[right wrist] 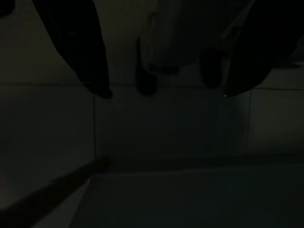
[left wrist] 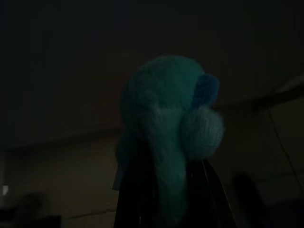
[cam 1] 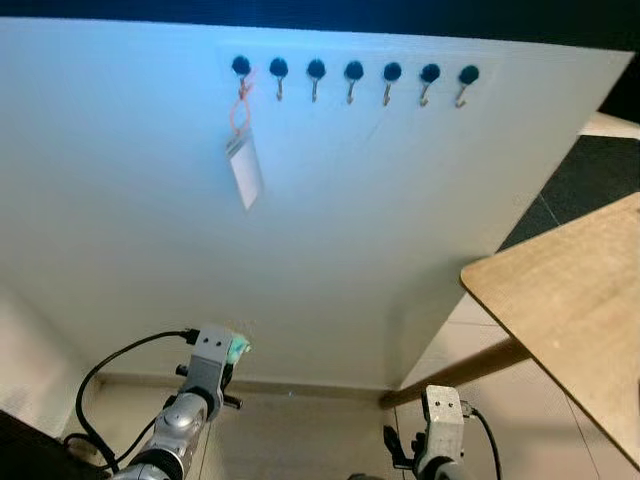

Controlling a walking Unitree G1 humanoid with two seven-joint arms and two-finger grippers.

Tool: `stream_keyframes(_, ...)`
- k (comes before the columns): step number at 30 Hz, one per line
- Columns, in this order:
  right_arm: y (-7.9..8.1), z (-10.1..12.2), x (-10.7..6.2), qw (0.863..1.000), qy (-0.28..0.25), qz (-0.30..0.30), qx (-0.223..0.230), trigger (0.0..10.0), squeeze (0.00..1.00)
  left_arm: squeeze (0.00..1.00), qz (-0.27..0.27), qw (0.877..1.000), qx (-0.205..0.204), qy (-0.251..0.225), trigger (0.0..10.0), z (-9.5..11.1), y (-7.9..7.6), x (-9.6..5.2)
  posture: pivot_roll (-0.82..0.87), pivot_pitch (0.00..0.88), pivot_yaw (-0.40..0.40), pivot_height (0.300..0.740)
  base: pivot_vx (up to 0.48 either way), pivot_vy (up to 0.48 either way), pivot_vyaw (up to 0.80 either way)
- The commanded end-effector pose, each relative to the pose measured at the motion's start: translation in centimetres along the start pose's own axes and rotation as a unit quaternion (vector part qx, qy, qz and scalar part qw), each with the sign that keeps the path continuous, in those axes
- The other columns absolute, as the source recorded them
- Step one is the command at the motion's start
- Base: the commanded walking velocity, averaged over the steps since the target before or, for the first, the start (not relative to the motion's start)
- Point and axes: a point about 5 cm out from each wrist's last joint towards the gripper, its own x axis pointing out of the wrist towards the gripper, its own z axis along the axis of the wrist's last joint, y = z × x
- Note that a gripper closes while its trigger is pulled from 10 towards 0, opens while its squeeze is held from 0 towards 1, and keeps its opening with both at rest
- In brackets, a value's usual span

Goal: Hang keys on a hook

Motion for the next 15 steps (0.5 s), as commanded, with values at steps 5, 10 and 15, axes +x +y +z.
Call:
stream_keyframes(5, -0.19, -0.37, -0.14, 1.0, 0.008, -0.003, 0.003, 10.0, 0.0, 0.0, -0.006, 1.0, 0.002, 0.007, 10.0, -0.25, 0.03, -0.08, 0.03, 0.0, -0.009, 0.74, 0.0, 0.0, 0.0)
stream_keyframes(10, -0.25, -0.5, -0.19, 1.0, 0.01, -0.004, 0.004, 10.0, 0.0, 0.0, -0.012, 1.0, 0.004, 0.006, 10.0, -0.06, -0.08, 0.02, 0.03, 0.0, -0.008, 0.74, 0.0, 0.0, 0.0)
stream_keyframes(15, -0.3, -0.54, -0.22, 1.0, 0.01, -0.005, 0.005, 10.0, 0.0, 0.0, -0.016, 1.0, 0.01, 0.009, 10.0, -0.04, -0.18, 0.06, 0.03, 0.0, -0.006, 0.74, 0.0, 0.0, 0.0)
